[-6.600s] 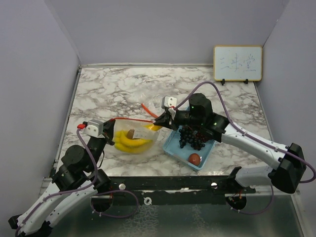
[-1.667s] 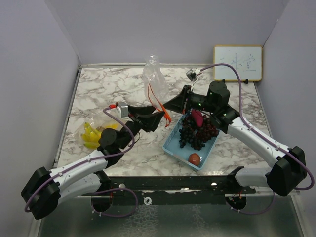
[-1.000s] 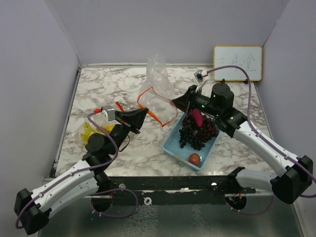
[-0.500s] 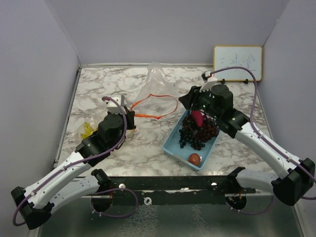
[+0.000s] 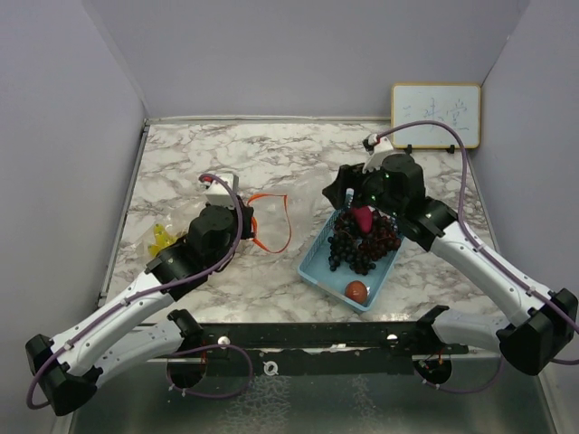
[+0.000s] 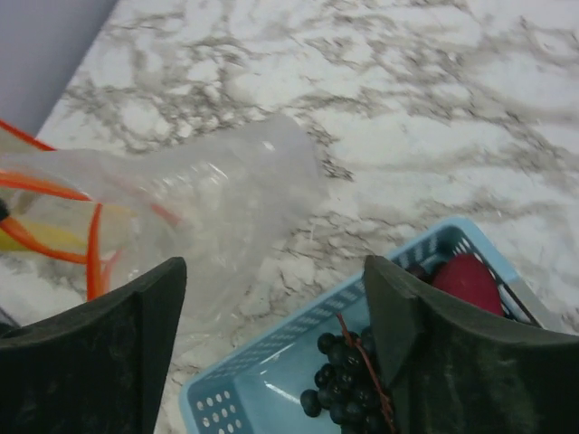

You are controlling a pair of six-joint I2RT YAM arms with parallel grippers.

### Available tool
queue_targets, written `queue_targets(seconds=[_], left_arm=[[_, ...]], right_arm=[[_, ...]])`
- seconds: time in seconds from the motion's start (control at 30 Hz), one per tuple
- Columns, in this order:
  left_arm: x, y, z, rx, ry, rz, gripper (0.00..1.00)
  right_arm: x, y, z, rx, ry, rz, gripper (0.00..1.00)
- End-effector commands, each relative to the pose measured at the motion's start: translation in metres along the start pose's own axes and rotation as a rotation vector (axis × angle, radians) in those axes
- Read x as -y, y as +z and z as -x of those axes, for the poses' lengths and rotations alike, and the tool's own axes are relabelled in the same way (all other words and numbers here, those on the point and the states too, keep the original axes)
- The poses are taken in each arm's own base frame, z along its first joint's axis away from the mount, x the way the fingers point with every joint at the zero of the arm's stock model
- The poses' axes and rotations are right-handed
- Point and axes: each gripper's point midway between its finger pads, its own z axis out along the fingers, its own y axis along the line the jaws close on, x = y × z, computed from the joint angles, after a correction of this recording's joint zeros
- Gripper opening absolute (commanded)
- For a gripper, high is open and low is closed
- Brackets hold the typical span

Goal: Place the food in the zip-top bag and seal the zipper
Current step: Pick up the fake vegetable from the bin.

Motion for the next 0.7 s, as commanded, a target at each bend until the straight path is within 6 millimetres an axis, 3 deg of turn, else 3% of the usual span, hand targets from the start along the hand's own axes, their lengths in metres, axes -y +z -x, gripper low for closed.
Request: queue_targets(seconds=[0.0, 0.1, 0.3, 0.67], left_arm=[[0.014, 0.003, 0.002, -0.012, -0.002, -0.061, 0.0], [0.009, 0.008, 0.0, -0.006, 0.002, -0.021, 0.0], [-0.019, 0.006, 0.007, 0.005, 0.022, 0.142, 0.0], [-0.005, 0.018, -0.009, -0.024, 0.017, 0.078, 0.0]], right_arm=[[0.076, -0.014, -0.061, -0.189, 0.04, -0.406, 0.85], [0.09, -0.015, -0.083, -0.253, 0.043, -0.473, 0.86], [0.109, -0.005, -0.099, -0.289, 0.049, -0.546, 0.86], [0.137, 0.004, -0.144, -0.396, 0.03, -0.629, 0.82]])
